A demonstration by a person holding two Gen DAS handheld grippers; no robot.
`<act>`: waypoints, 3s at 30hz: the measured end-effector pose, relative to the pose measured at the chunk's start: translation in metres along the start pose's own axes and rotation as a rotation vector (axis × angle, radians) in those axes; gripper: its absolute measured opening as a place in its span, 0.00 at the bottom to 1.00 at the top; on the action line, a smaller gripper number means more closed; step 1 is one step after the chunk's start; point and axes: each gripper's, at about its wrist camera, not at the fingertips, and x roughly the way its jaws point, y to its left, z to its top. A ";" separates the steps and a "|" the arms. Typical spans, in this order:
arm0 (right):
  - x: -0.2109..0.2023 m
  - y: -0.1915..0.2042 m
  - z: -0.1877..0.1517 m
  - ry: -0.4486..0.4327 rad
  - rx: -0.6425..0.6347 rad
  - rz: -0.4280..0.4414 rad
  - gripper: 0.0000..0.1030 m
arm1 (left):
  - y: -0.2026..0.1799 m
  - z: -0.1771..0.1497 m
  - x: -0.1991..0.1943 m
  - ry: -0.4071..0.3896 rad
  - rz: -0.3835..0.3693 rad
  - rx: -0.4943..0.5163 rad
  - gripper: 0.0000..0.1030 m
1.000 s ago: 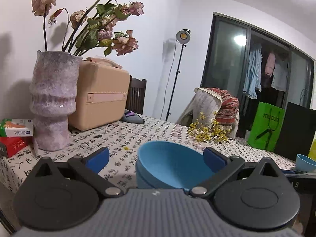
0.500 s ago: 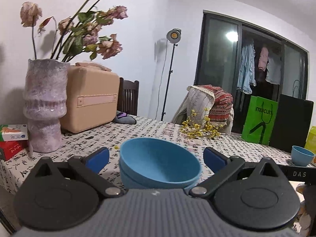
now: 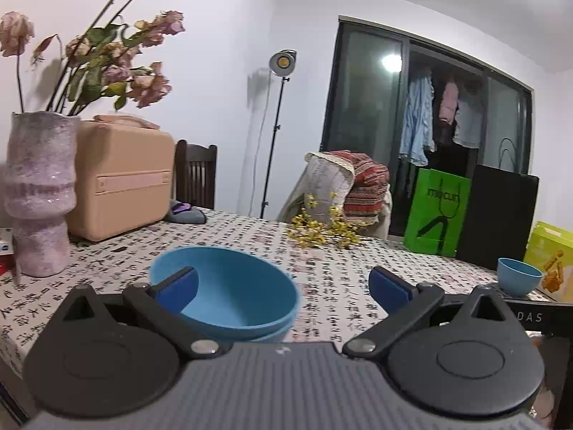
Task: Organize plates and bowls
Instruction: 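Move both open grippers away from the bowls toward the tan thermos, then bring both open grippers to the blue bowl beside the yellow-green box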
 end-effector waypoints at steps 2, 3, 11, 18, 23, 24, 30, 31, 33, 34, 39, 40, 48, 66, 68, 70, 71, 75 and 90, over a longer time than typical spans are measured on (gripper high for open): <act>-0.003 -0.003 0.000 -0.004 0.005 -0.010 1.00 | -0.004 0.000 0.001 0.001 -0.016 0.005 1.00; -0.005 -0.005 0.000 -0.007 0.006 -0.015 1.00 | -0.006 0.000 0.002 0.001 -0.022 0.008 1.00; -0.023 -0.019 0.001 -0.020 0.009 -0.075 1.00 | -0.026 0.002 0.009 0.000 -0.097 0.011 1.00; -0.039 -0.038 0.003 -0.024 0.015 -0.151 1.00 | -0.051 0.002 0.027 0.015 -0.195 0.011 1.00; -0.047 -0.057 0.004 -0.038 0.046 -0.213 1.00 | -0.072 0.004 0.041 0.021 -0.270 0.031 1.00; -0.047 -0.061 0.004 -0.039 0.052 -0.224 1.00 | -0.075 0.004 0.044 0.022 -0.284 0.033 1.00; -0.054 -0.085 0.007 -0.046 0.083 -0.294 1.00 | -0.099 0.005 0.061 0.035 -0.350 0.046 1.00; -0.055 -0.089 0.007 -0.046 0.087 -0.304 1.00 | -0.103 0.004 0.063 0.036 -0.359 0.048 1.00; -0.057 -0.096 0.008 -0.047 0.092 -0.322 1.00 | -0.111 0.004 0.068 0.038 -0.379 0.051 1.00; -0.058 -0.100 0.008 -0.048 0.094 -0.330 1.00 | -0.115 0.004 0.069 0.038 -0.387 0.052 1.00; -0.062 -0.115 0.011 -0.055 0.102 -0.369 1.00 | -0.133 0.004 0.081 0.052 -0.420 0.057 1.00; -0.063 -0.118 0.012 -0.056 0.105 -0.374 1.00 | -0.135 0.004 0.082 0.055 -0.424 0.057 1.00; -0.068 -0.144 0.018 -0.056 0.106 -0.411 1.00 | -0.158 0.001 0.099 0.082 -0.450 0.056 1.00; -0.079 -0.202 0.036 -0.088 0.104 -0.464 1.00 | -0.213 0.010 0.133 0.187 -0.461 0.055 1.00; -0.078 -0.205 0.038 -0.091 0.099 -0.465 1.00 | -0.217 0.013 0.136 0.197 -0.462 0.054 1.00; -0.077 -0.209 0.041 -0.095 0.096 -0.465 1.00 | -0.222 0.017 0.141 0.203 -0.465 0.056 1.00; -0.077 -0.210 0.043 -0.096 0.095 -0.466 1.00 | -0.225 0.019 0.143 0.204 -0.465 0.059 1.00; -0.072 -0.216 0.048 -0.101 0.098 -0.473 1.00 | -0.239 0.027 0.155 0.217 -0.463 0.061 1.00; -0.048 -0.252 0.069 -0.105 0.117 -0.532 1.00 | -0.300 0.052 0.204 0.235 -0.525 0.112 1.00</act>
